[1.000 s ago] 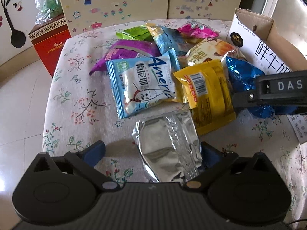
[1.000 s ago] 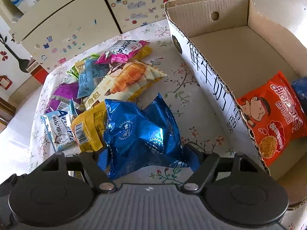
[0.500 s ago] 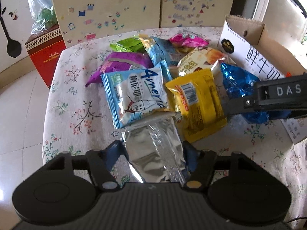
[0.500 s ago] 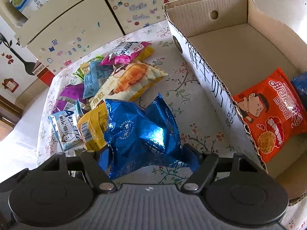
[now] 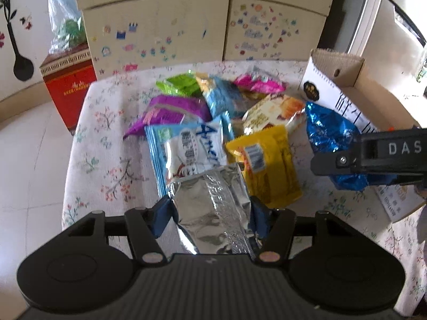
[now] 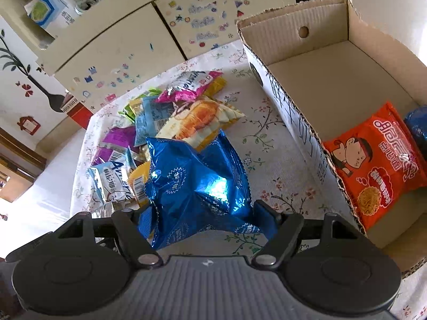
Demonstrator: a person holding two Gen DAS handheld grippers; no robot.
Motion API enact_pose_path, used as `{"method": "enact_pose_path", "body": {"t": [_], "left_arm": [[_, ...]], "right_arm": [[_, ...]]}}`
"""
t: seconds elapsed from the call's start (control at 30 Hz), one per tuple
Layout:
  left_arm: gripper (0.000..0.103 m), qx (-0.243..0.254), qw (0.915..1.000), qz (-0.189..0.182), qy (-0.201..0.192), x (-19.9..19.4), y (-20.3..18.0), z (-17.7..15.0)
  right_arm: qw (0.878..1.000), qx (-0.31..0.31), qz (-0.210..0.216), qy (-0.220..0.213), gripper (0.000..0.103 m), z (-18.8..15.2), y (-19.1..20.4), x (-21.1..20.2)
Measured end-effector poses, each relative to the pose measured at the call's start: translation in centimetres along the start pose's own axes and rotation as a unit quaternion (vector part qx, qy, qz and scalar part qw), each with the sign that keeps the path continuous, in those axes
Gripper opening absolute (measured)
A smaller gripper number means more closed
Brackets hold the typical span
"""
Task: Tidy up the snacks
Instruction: 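Carry the silver packet and blue bag into the box and release both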
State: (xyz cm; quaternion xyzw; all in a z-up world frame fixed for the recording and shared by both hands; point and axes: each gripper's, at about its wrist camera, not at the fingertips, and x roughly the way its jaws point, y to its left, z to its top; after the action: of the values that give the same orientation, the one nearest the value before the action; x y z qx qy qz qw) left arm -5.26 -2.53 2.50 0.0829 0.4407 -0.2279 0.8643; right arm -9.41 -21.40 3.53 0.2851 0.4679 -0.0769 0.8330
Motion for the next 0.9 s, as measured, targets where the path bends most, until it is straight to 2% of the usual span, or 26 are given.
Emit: {"method": "enact_pose_path", "body": {"t": [0.4,0.7,0.9], "left_arm": [[0.061,-0.021,0.999,-0.004,-0.039,-2.2,-0.6,2.1],[0.061,-0.011,0.9975,-0.013,-0.069,-3.3,-2.7,3.4],[0.061,-0.012,0.997,-0.021,-0.073,-3.4,-3.8,3.8]], "right_arm": [[0.999,-0.018,0.028,-0.04,0.08,0.8,0.8,-2.8],[0.996,-0.022,0.027,-0.077,0.08,1.5,0.2,-4.8],[0.995,-0.02,0.026,-0.092,0.08,1.6,-0.5,-5.8]]}}
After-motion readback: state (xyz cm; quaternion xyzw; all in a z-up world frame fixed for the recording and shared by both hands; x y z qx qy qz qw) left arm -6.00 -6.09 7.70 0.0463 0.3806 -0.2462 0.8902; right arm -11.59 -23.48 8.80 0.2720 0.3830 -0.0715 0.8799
